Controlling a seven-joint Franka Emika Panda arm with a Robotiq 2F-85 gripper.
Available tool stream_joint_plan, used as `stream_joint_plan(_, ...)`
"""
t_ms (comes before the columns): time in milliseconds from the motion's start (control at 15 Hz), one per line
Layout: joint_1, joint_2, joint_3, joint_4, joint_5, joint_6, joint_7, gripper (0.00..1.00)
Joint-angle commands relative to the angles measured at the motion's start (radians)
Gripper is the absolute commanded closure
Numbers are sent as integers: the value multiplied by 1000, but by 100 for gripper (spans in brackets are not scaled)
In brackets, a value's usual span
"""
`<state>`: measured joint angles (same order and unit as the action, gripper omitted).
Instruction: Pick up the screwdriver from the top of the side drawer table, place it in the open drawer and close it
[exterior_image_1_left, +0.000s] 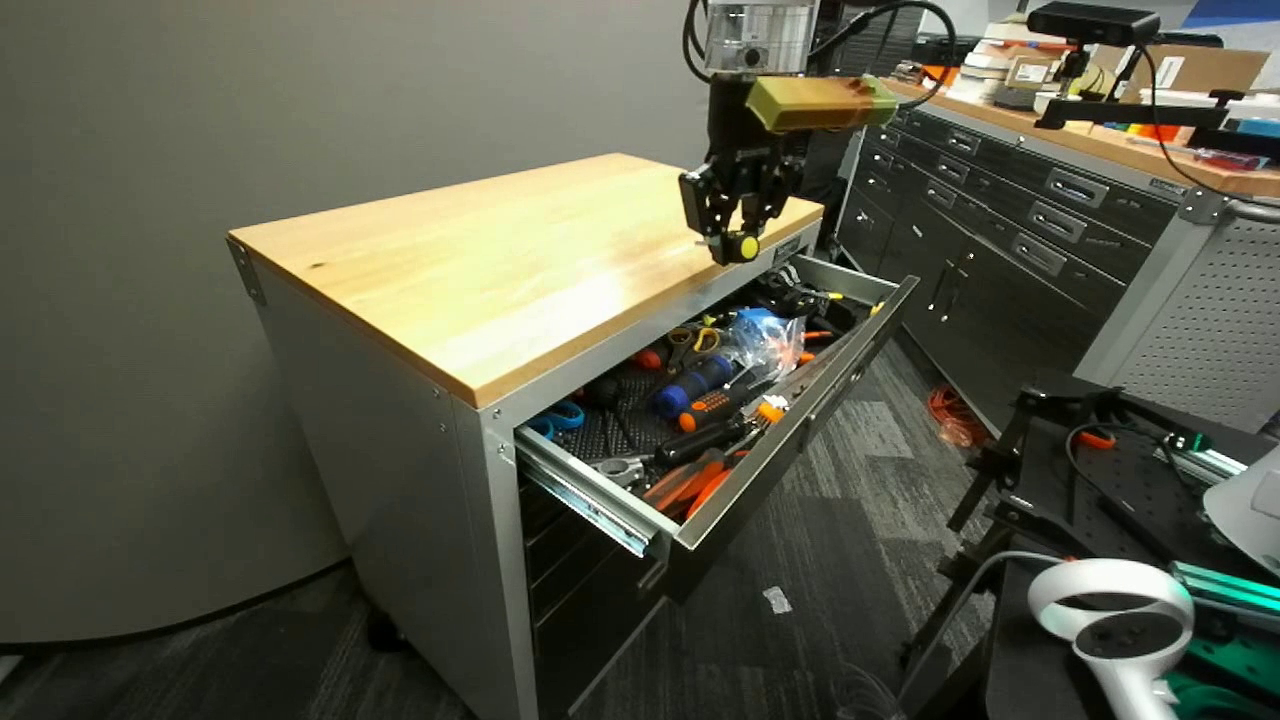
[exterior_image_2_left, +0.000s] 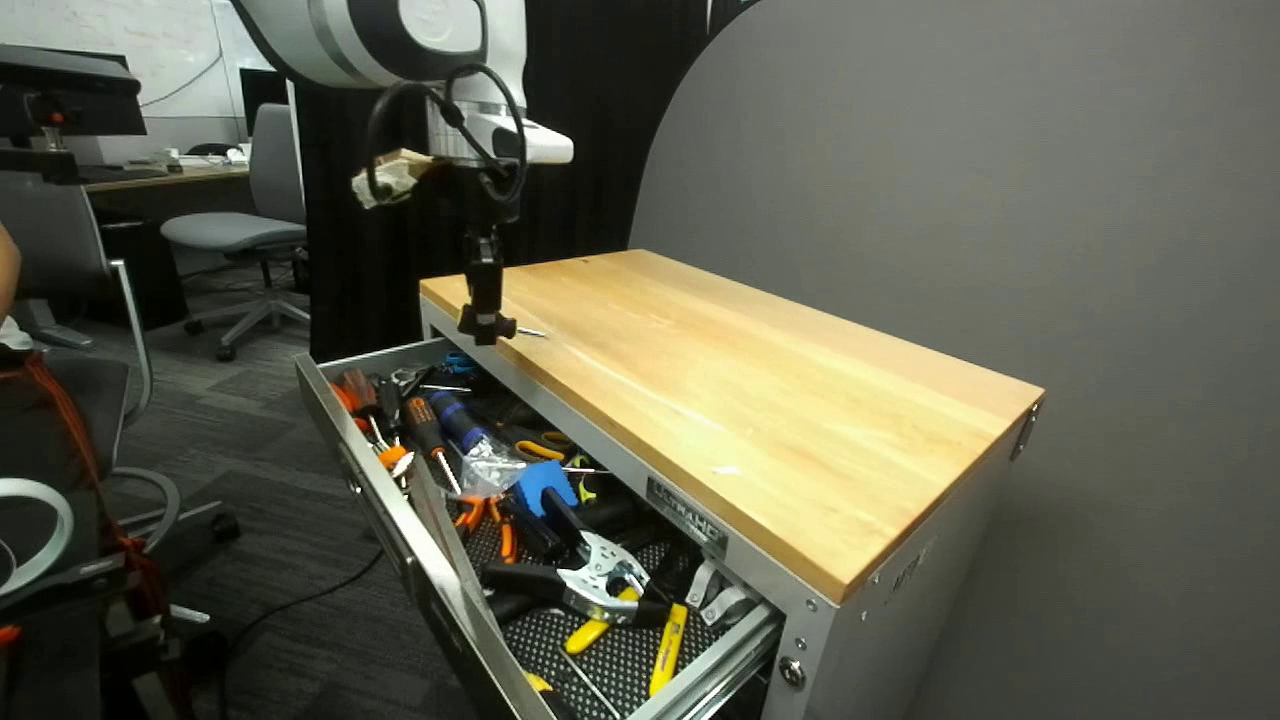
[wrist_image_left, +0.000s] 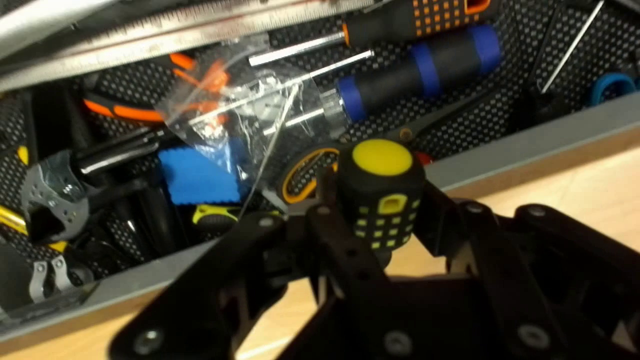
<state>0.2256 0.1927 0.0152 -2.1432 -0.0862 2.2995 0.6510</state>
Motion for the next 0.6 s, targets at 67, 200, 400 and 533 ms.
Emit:
stream_joint_plan(67, -9, -113, 46, -184, 59, 137, 105, 88)
stream_joint_plan(200, -3, -104, 63, -213, 63, 214, 173, 39)
stream_joint_plan(400, -4, -94, 85, -251, 63, 257, 217, 16)
stream_joint_plan(533, -21, -103, 100, -278, 124, 193, 148, 1)
